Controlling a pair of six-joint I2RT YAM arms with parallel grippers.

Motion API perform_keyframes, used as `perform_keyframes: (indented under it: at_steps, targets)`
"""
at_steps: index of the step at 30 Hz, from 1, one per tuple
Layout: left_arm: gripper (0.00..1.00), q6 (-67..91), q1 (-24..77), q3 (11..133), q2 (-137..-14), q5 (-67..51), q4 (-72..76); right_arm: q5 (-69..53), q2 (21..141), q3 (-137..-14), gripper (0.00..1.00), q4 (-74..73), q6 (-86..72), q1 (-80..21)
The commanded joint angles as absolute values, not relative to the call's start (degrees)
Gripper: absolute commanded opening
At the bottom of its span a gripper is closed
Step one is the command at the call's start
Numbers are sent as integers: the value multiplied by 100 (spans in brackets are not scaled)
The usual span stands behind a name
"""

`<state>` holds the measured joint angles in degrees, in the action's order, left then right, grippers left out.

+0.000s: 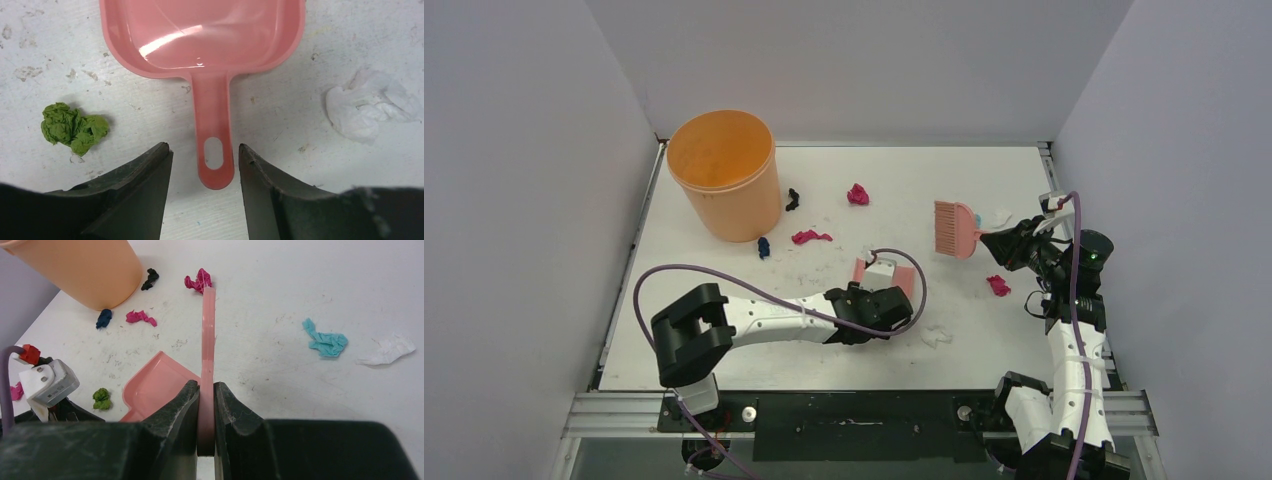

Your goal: Sweep away the paper scraps from the table

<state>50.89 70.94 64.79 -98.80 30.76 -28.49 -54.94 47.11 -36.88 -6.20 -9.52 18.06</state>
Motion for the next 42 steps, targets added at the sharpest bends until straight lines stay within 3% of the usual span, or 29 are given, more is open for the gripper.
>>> perform_keyframes:
  at_steps: [1, 15, 32, 42]
  targets:
    - [49, 4402, 7117, 6697, -9931, 2815, -2498, -5660, 4610, -3750, 5, -352, -850, 1837]
    - [45, 4438, 7146, 6915, -10292, 2828, -2749, -5640, 4608, -3746, 5, -369, -817, 1837]
    - [26, 4258, 7106, 6900, -10296, 2964, -2656, -5647, 4623, -3727, 5, -361, -800, 1837]
    - [0, 3692, 6808, 6780, -9034, 3402, -3501, -5366, 4581, -4113, 5, -789, 100, 1837]
